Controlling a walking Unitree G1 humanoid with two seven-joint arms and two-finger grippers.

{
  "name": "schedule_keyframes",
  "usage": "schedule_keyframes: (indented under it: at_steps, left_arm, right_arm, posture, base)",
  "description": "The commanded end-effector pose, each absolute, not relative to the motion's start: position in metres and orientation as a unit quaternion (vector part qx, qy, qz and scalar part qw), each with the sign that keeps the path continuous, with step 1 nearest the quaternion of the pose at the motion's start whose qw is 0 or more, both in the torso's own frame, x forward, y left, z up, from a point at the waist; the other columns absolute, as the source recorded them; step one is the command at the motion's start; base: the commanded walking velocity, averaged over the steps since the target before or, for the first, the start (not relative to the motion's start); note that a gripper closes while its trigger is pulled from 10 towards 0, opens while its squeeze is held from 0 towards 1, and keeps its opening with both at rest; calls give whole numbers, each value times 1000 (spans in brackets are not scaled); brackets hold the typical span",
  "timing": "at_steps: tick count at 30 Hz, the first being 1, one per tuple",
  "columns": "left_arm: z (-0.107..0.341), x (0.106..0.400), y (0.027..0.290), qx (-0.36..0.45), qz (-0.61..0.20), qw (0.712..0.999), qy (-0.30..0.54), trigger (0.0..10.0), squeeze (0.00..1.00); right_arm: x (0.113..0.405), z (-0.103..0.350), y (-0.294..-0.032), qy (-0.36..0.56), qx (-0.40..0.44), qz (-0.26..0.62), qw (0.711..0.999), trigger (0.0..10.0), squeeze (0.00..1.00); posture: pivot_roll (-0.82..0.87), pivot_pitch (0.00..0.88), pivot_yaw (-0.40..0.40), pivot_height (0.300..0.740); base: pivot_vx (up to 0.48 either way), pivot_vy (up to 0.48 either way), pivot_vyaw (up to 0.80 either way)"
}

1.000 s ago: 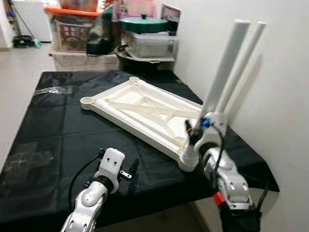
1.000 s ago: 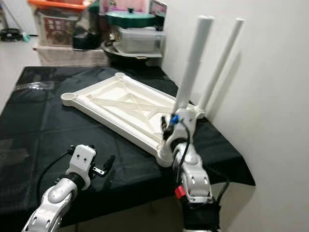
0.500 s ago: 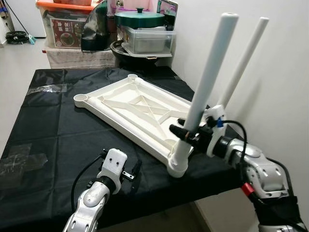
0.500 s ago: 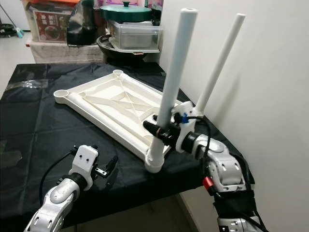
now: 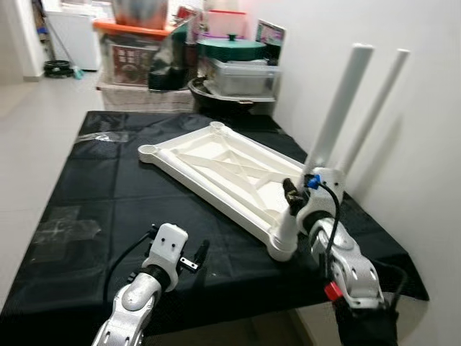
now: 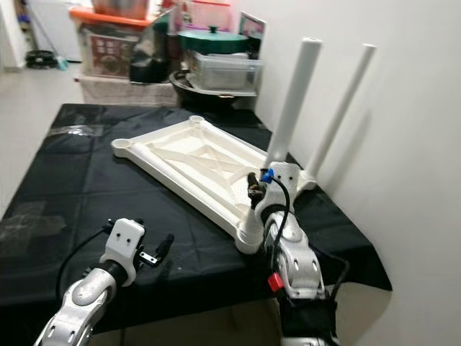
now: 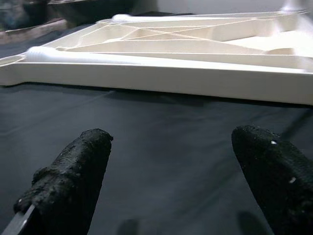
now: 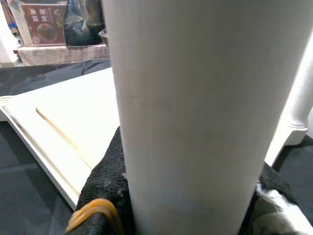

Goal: Building children table

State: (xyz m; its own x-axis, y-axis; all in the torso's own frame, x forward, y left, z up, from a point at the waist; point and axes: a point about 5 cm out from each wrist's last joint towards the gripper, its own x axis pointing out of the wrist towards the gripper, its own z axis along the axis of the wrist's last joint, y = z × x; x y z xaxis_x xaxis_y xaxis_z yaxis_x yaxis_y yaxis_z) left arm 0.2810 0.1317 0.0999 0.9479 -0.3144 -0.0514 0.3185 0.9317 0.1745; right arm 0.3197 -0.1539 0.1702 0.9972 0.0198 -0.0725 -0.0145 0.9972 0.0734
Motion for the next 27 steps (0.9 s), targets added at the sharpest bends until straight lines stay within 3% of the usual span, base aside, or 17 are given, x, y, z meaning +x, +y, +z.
schedule_keyframes:
  at_steps: [1,3,4,7,8,12,13,15,16,17,19,24,25,27]
  left_arm:
    - [99,280,126,92,-172,981,11,10000,0]
    - [99,280,124,91,-174,980,11,10000,0]
    - [99,280,124,91,-175,980,11,10000,0]
    - [100,281,124,91,-174,981,10,10000,0]
    - [100,282,125,91,-173,981,10,10000,0]
    - [100,282,126,90,-172,981,10,10000,0]
    - [100,282,126,90,-171,981,10,10000,0]
    - [100,282,126,90,-171,981,10,10000,0]
    - [100,282,125,89,-172,981,10,10000,0]
    - [100,282,125,89,-172,981,10,10000,0]
    - [101,283,123,90,-175,980,8,10000,0]
    - [101,283,125,92,-175,980,8,10000,0]
    - [101,282,125,92,-176,980,9,10000,0]
    - [101,282,124,93,-177,980,9,10000,0]
  right_arm:
    - [315,152,-148,85,24,35,995,10000,0]
    - [320,168,-150,39,21,46,998,10000,0]
    - [323,174,-154,23,25,44,998,10000,1000]
    - [329,183,-165,13,20,51,998,10000,1000]
    - [332,186,-170,12,16,60,998,10000,0]
    - [334,193,-175,9,39,99,994,10000,0]
    - [334,202,-180,-2,47,173,984,10000,0]
    - [334,202,-180,-2,47,173,984,10000,0]
    - [331,203,-185,6,66,245,967,10000,0]
    - [331,203,-185,6,66,245,967,10000,0]
    - [316,192,-188,38,57,383,921,10000,0]
    - [306,182,-185,57,49,443,893,10000,0]
    - [303,175,-179,66,55,452,888,7961,0]
    - [303,170,-176,69,58,460,883,7961,0]
  posture:
    - [75,0,-116,740]
    - [71,0,-116,740]
    - [73,0,-118,740]
    - [78,0,-123,740]
    - [78,0,-123,740]
    - [78,0,-124,740]
    - [71,0,-123,740]
    - [71,0,-123,740]
    - [71,0,-123,740]
    - [71,0,-123,740]
    - [80,0,-125,740]
    - [80,0,-123,740]
    - [82,0,-123,740]
    - [85,0,-122,740]
  base:
    - [0,0,0]
    - [0,0,0]
    - [0,0,0]
    - [0,0,0]
    - [0,0,0]
    - [0,0,0]
    - [0,0,0]
    - [0,0,0]
    - [0,0,0]
    - [0,0,0]
    - [0,0,0]
    - [0,0,0]
    - [0,0,0]
    - [0,0,0]
